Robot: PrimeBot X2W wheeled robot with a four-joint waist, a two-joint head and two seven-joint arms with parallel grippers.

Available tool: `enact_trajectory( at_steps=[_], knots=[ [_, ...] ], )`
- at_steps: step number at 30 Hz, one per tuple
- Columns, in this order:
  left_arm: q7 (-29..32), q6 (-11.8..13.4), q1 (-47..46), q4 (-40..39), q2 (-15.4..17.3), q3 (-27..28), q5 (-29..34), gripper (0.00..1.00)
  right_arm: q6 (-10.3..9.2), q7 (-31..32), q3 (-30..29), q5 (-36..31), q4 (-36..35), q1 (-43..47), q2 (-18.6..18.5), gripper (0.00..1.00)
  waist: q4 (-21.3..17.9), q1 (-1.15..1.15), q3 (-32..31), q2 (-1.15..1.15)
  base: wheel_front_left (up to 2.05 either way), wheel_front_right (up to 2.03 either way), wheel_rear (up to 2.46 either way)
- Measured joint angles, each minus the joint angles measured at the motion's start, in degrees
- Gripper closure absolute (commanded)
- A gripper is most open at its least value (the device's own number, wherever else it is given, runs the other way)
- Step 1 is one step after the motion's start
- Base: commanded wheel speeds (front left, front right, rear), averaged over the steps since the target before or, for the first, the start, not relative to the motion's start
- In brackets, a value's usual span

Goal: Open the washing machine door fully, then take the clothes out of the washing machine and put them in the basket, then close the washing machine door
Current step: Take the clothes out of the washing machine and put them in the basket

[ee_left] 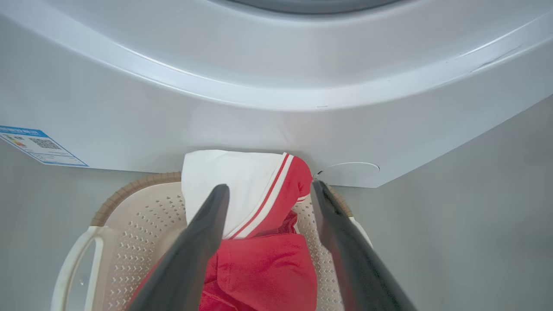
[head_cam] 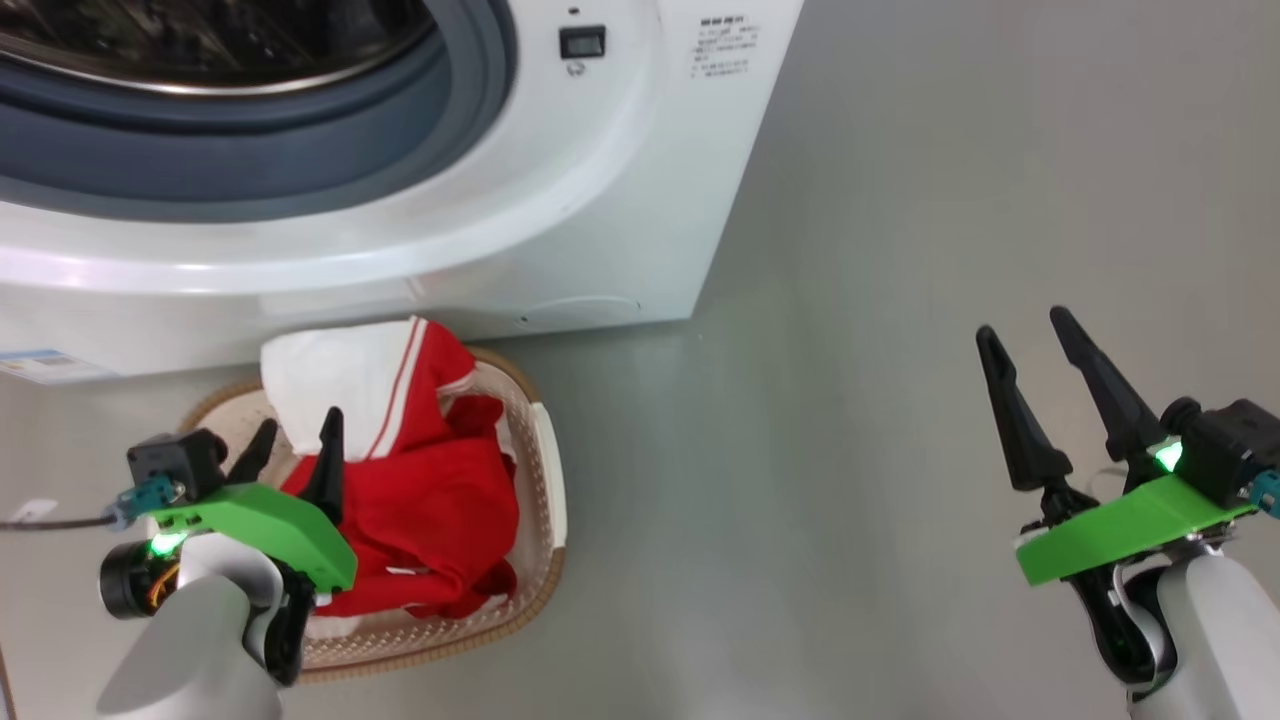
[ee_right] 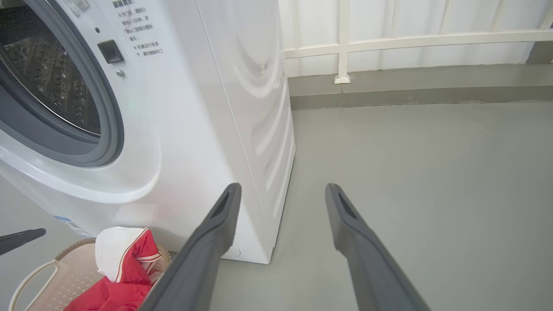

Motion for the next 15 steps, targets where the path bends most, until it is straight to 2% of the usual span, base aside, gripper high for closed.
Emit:
enact_trajectory(
  at_steps=[2, 15],
  knots=[
    [0.0, 0.58, 2.84, -4.5, -0.09, 3.96, 3.93, 0.0, 0.0, 0.0, 0.01, 0.07, 0.48, 1.17, -0.09, 0.0, 0.65, 0.0, -1.94, 0.0, 0.0, 0.0, 0.0],
    [0.0, 0.58, 13.57, -22.77, -3.01, 19.65, 21.49, 0.0, 0.0, 0.0, 0.55, 0.56, 1.64, 4.99, -0.29, 0.0, 2.82, 0.0, -9.86, 0.0, 0.0, 0.0, 0.0]
  ],
)
